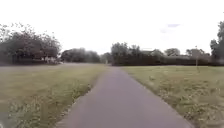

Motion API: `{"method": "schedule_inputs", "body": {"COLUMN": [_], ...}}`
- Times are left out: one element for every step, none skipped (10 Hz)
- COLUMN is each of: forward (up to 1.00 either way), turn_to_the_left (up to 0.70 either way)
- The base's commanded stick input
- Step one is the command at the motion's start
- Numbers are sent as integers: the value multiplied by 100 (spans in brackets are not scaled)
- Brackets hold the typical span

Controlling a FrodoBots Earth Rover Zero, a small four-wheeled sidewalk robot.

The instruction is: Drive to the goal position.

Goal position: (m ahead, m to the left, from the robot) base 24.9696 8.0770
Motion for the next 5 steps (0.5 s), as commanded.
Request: {"method": "schedule_inputs", "body": {"forward": [100, 100, 100, 100, 100], "turn_to_the_left": [0, 0, 0, 0, 0]}}
